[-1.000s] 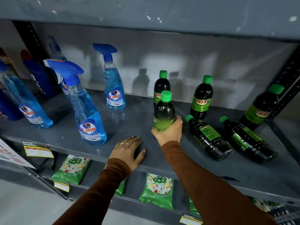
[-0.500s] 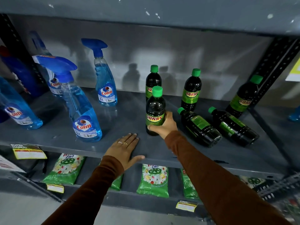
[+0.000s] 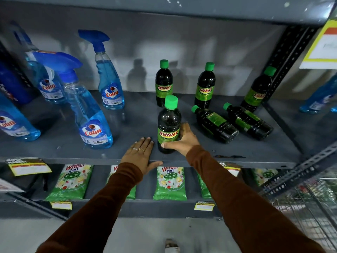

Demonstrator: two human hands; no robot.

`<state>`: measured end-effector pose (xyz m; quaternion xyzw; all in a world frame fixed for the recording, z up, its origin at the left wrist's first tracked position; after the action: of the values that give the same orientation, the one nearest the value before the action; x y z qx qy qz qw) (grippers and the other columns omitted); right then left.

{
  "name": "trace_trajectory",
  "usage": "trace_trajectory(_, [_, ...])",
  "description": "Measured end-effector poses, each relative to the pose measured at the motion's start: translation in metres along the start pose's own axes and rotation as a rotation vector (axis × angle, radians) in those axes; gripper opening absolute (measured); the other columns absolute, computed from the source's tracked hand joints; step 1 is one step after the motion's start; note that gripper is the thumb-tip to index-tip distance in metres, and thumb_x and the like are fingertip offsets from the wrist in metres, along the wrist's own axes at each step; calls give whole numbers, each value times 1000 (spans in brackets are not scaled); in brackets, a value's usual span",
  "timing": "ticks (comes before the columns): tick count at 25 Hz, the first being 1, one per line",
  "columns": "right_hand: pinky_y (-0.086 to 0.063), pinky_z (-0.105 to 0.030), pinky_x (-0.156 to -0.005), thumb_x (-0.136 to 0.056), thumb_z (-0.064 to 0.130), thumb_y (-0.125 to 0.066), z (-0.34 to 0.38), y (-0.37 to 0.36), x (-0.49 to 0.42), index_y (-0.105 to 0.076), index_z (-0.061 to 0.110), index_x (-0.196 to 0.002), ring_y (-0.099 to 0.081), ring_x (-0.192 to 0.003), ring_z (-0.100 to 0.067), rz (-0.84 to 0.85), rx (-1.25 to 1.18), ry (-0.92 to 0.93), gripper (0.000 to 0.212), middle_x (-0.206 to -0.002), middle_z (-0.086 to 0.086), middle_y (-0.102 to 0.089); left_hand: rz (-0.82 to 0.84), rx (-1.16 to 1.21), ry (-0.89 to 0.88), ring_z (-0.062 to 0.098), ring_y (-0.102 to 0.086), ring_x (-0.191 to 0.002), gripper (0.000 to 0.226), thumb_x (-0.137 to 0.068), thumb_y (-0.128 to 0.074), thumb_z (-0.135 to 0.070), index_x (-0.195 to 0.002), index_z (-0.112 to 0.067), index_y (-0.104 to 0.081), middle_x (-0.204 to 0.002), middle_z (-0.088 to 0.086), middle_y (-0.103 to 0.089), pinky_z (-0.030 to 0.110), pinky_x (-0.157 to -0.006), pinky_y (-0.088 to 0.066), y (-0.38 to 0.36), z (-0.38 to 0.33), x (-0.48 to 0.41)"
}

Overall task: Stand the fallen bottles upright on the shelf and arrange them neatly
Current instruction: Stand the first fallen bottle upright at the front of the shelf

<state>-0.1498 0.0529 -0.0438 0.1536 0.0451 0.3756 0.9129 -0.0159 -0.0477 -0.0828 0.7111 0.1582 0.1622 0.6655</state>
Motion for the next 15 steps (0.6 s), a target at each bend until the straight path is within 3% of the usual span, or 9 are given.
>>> trace_trajectory(3, [-50, -32, -90, -49, 15, -87, -6, -1, 9, -44, 26, -102, -63, -98, -14, -16, -27, -13, 70, -99, 9, -63, 9, 13, -2, 22, -9, -145, 137, -37, 31, -84, -145, -13, -11, -158, 6, -11, 37, -119, -6, -2, 0, -2])
trace_trajectory(8, [-52, -31, -89, -45, 20, -87, -9, -1, 16, -43, 36, -94, -62, -93, -5, -8, -50, -19, 68, -94, 18, -61, 22, -15, 3, 21, -8, -146, 141, -31, 30, -87, -145, -13, -9, -158, 6, -9, 36, -119, -5, -3, -2, -1])
trace_trajectory(10, [-51, -35, -93, -48, 16, -86, -11, -3, 18, -44, 30, -103, -62, -101, -13, 22, -54, -14, 71, -101, 10, -61, 31, -32, 14, 20, -7, -146, 143, -29, 30, -87, -145, -13, -7, -158, 5, -8, 35, -119, -5, -2, -2, -2])
trace_trajectory(13, [-44, -36, -99, -60, 2, -78, -11, -2, 14, -33, 13, -131, -52, -119, -29, 222, 100, -12, 85, -120, -8, -55, 47, -46, 23, 20, -6, -146, 144, -27, 29, -88, -145, -13, -6, -158, 5, -7, 35, -119, -4, 1, -2, -1])
trace_trajectory(15, [-39, -34, -104, -68, 3, -70, -8, 24, 6, -31, 14, -139, -44, -128, -30, 166, 337, 64, 82, -137, -13, -47, 52, -45, 42, 19, -5, -146, 144, -27, 27, -89, -145, -13, -6, -158, 5, -6, 35, -119, -4, 0, -5, 0])
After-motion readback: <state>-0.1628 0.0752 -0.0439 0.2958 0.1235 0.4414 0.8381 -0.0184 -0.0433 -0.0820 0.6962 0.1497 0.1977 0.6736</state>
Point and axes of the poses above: each hand's wrist, its own x-axis away from the middle knuckle, its own y-axis out of the back of the hand, z = x × y, the point moved 4 cm from there along -x, towards the middle knuckle
